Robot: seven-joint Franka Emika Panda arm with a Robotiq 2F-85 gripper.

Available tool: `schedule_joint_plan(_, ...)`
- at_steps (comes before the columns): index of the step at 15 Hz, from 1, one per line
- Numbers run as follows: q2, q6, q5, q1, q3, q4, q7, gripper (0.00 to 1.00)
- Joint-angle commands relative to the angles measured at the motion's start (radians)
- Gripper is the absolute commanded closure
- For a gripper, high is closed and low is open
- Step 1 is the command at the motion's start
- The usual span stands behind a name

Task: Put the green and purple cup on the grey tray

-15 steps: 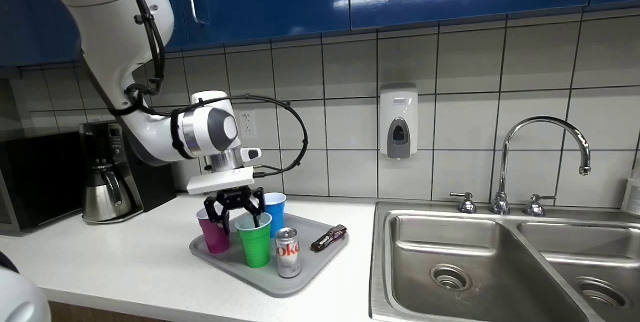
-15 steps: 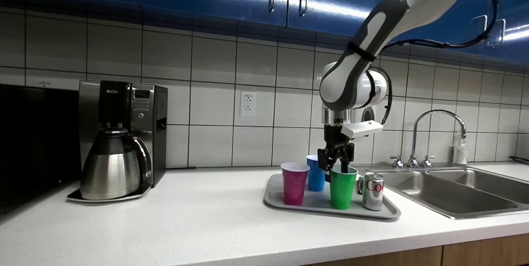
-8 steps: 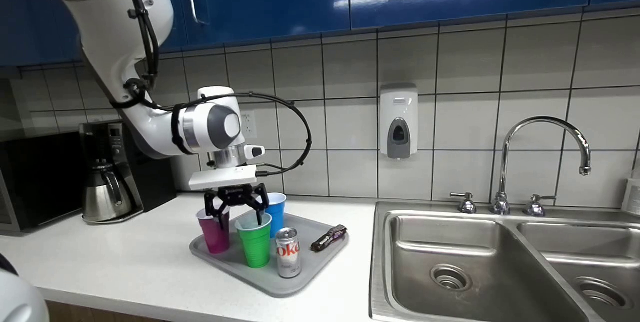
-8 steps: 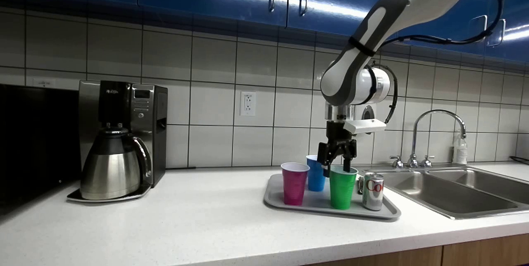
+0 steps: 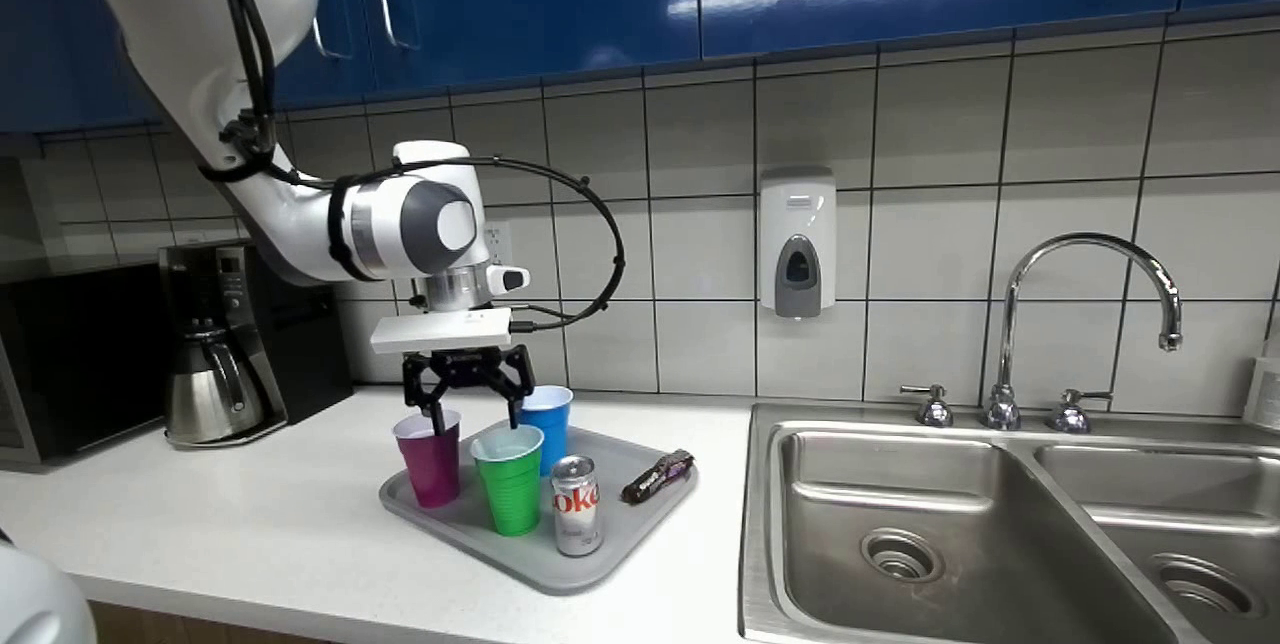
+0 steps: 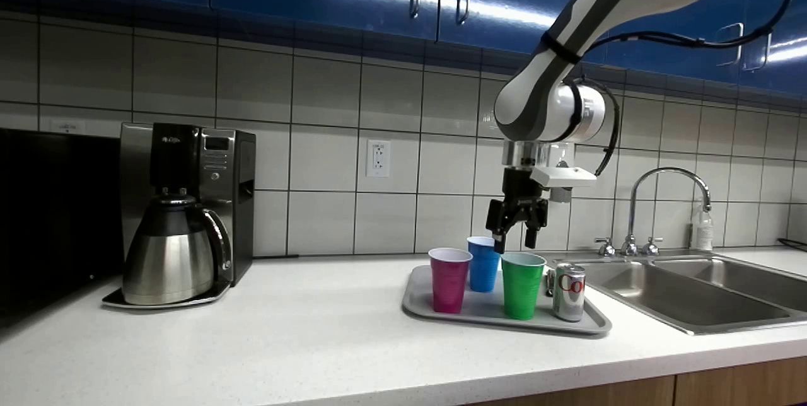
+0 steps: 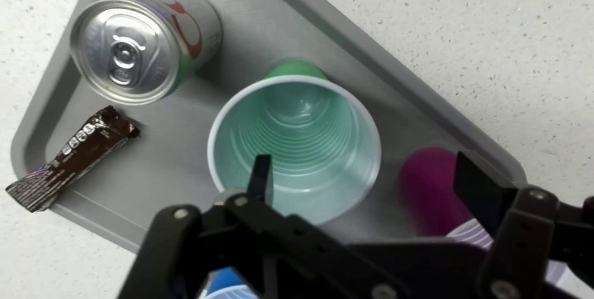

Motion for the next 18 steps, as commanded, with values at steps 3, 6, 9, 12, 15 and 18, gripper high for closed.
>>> schedule_joint_plan(3,-0.159,-0.102,0.041,-0.007,-0.015,-0.067,-0.002,0.0)
schedule_joint_plan(6,-0.225,-0.145,0.067,-0.005,-0.034,-0.099,-0.012,0.0)
schedule_joint_plan(9,-0.297,-0.175,0.082,-0.003,-0.055,-0.144,-0.022,0.0)
schedule_joint_plan(12,-0.368,-0.21,0.083,-0.003,-0.078,-0.187,-0.032,0.0)
schedule_joint_plan(15,-0.444,-0.243,0.076,-0.007,-0.103,-0.234,-0.038,0.0)
schedule_joint_plan(18,-0.517,-0.282,0.073,-0.011,-0.128,-0.276,-0.037,0.0)
